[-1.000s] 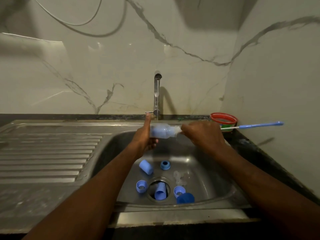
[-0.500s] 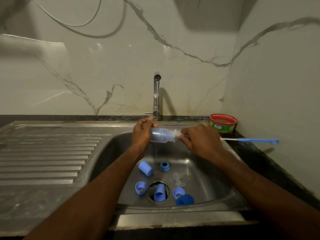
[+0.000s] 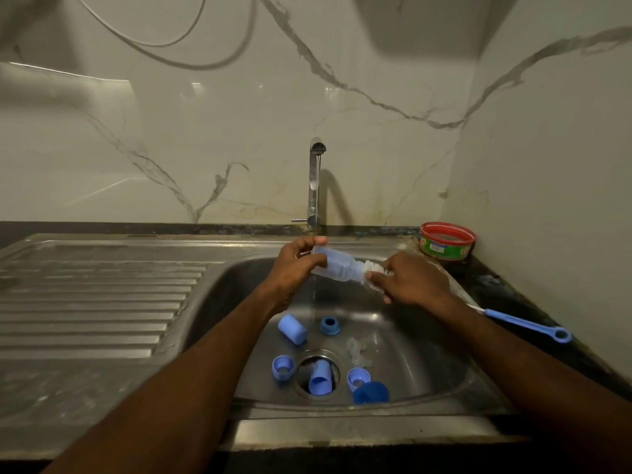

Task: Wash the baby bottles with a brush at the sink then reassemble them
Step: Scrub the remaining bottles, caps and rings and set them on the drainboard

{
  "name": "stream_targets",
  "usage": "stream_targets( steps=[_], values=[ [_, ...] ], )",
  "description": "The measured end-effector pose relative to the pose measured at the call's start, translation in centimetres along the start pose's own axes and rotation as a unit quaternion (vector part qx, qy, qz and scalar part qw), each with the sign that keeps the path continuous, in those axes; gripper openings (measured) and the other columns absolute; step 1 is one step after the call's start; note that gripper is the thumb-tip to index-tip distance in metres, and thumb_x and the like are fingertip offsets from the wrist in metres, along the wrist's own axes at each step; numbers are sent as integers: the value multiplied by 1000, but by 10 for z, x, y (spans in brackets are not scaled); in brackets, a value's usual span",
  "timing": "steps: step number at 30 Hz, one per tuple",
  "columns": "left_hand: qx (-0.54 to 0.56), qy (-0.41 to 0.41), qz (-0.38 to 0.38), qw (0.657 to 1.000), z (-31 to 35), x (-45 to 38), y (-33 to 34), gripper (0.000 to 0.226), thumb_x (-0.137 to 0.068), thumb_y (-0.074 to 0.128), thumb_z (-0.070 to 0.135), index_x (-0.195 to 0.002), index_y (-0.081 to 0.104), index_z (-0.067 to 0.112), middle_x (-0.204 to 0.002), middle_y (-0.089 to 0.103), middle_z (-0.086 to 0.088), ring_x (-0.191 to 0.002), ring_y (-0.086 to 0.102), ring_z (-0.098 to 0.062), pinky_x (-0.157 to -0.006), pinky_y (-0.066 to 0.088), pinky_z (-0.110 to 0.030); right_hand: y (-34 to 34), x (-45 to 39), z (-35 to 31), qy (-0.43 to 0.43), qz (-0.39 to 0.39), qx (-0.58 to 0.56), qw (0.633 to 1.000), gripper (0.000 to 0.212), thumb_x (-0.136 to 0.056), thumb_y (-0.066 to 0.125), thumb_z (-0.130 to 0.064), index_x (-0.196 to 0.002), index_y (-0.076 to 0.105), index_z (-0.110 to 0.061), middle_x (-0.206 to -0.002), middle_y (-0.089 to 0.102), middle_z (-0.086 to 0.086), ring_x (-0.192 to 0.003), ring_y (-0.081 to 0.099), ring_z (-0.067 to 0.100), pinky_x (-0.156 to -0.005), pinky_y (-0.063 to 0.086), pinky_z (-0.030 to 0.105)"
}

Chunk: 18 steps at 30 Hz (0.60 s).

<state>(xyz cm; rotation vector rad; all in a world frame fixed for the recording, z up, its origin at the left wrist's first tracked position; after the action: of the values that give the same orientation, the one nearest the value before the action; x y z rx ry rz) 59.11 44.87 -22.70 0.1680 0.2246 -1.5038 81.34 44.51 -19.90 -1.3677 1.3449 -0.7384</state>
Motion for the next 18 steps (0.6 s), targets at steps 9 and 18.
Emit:
stream_targets(
  steps=[9, 18],
  values=[
    [41, -123, 77, 989, -6, 3, -7, 54, -99, 52, 57, -132, 55, 15, -123, 60, -9, -111, 61, -28, -88, 56, -40, -27, 16, -25, -170, 168, 114, 964, 31, -102, 50, -51, -119, 68, -31, -104, 72, -3, -91, 65, 16, -71, 37, 27],
    [-34, 5, -23, 999, -7, -2, -3, 43, -92, 68, 6, -130, 59, 22, -129, 61, -2, -118, 60, -19, -99, 55, -37, 1, -2, 2, -36, 36, 41, 998, 41, -97, 54, -57, -101, 75, -22, -77, 63, -6, -73, 59, 12, -62, 39, 26]
  ],
)
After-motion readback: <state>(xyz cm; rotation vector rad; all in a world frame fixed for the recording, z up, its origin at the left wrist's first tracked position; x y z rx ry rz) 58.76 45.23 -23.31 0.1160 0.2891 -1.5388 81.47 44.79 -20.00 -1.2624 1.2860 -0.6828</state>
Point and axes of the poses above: each hand's wrist, its own x-axis away from the middle knuckle, its own y-axis out of the palm, z = x × y, the point moved 2 cm from there along -x, towards the middle knuckle
